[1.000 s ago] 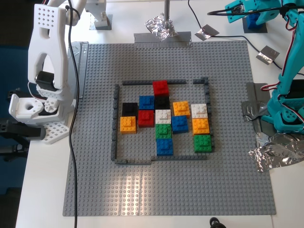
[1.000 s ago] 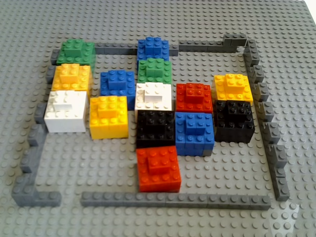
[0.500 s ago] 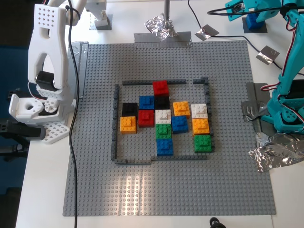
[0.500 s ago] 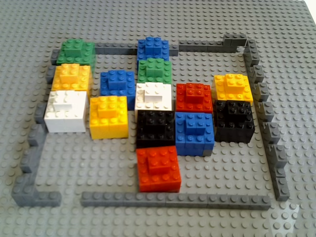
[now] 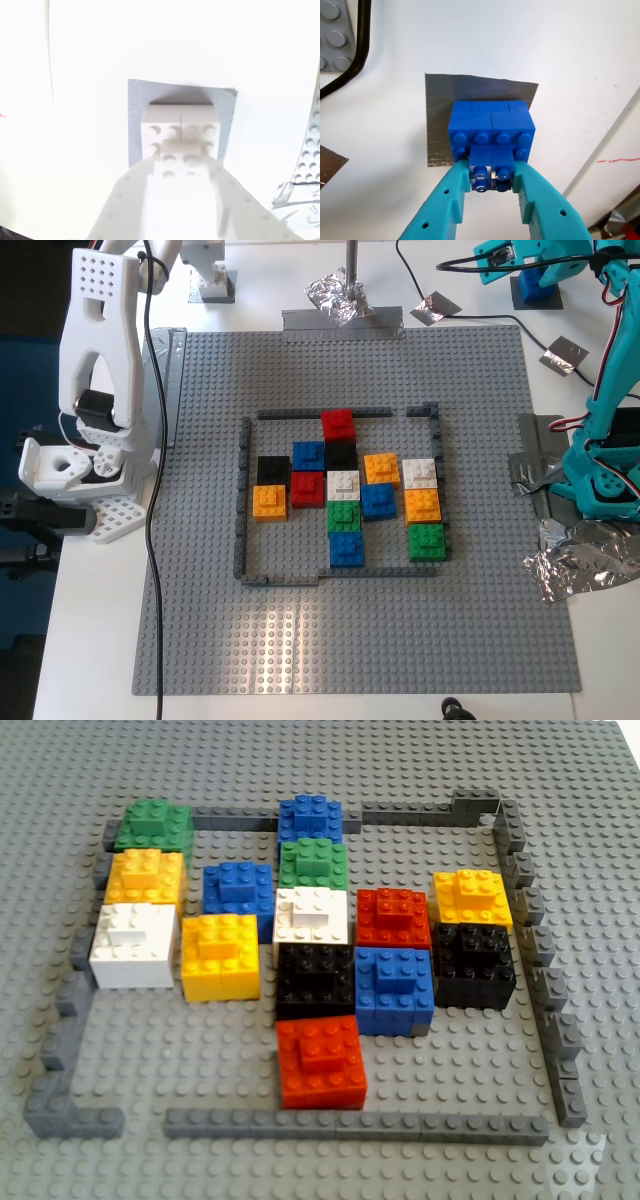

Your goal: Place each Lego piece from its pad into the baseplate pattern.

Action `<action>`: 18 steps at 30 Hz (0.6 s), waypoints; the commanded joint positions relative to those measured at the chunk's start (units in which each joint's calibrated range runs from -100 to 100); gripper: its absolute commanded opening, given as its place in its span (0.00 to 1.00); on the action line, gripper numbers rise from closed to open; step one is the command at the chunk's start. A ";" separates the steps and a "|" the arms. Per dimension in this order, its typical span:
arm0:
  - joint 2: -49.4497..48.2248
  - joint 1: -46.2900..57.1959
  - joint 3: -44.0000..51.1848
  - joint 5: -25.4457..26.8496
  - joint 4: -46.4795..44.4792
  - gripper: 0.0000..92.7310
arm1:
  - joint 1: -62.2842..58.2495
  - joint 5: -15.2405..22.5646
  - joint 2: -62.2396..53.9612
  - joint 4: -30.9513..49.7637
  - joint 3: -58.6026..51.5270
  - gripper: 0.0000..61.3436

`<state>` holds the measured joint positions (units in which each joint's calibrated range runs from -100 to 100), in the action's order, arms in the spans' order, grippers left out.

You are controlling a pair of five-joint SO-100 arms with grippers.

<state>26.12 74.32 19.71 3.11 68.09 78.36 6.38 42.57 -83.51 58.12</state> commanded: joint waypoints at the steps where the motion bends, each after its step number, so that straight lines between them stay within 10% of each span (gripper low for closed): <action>1: -4.40 -0.95 1.11 0.04 -0.06 0.04 | 0.74 -0.30 -2.75 -1.52 4.77 0.01; 18: -16.51 -8.64 -1.69 -0.06 10.43 0.04 | -1.87 -2.54 -24.03 -7.54 -5.80 0.00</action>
<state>15.72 67.67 19.41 2.80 77.74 78.27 4.28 32.73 -90.83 55.90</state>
